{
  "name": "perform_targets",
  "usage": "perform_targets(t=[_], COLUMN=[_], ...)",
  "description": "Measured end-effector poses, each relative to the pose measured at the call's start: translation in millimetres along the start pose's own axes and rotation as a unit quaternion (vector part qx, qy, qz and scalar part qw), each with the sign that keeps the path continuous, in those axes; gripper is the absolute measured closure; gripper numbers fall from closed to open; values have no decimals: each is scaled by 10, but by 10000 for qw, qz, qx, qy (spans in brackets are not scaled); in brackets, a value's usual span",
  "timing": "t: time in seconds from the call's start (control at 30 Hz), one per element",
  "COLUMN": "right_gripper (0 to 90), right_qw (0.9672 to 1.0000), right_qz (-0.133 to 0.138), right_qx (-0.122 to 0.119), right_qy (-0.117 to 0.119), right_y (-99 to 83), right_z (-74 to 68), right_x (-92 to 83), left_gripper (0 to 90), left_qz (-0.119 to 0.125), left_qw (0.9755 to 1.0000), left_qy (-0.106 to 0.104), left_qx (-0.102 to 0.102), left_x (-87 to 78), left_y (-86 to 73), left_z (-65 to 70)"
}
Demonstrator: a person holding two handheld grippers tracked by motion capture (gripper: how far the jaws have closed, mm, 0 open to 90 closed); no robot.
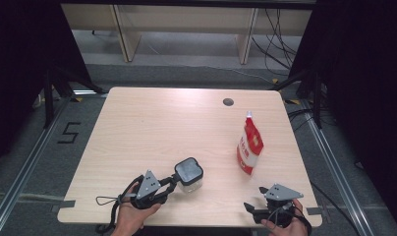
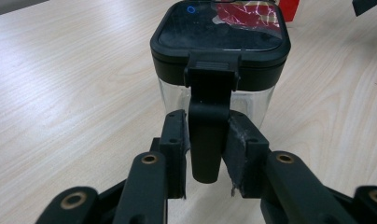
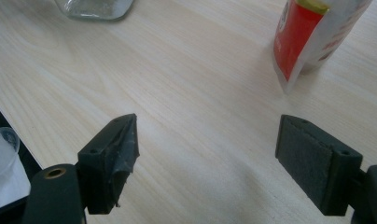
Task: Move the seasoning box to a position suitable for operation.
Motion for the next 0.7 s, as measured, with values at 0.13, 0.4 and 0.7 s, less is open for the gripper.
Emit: perform_targets(t=[0.13, 0.4, 0.7], right_gripper=[225, 226, 228], right_qw=[10000, 10000, 9999], right_qz=[-44, -30, -28], right_qx=[41, -80, -118], right_qy=[19, 1, 1], right_y=[-6, 2, 3], right_z=[-16, -14, -18], right_x=[2, 5, 18], left_gripper=[692, 720, 726], left_qz=[-34, -110, -34], left_qw=[10000, 9998, 9999], left_qy=[-55, 102, -6], left_qx=[-12, 145, 158], left_x=[55, 54, 66], left_y=[12, 9, 8], left_z=[-5, -114, -143])
Point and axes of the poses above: each handheld gripper's, and its own axes: x roughly forward along the jaws, y roughly out of its top, z roughly to its right, the point moved 7 cm from there along x, roughly forward along the jaws, and after that the axes turned 7 degrees about -z, right-handed, at the moved point
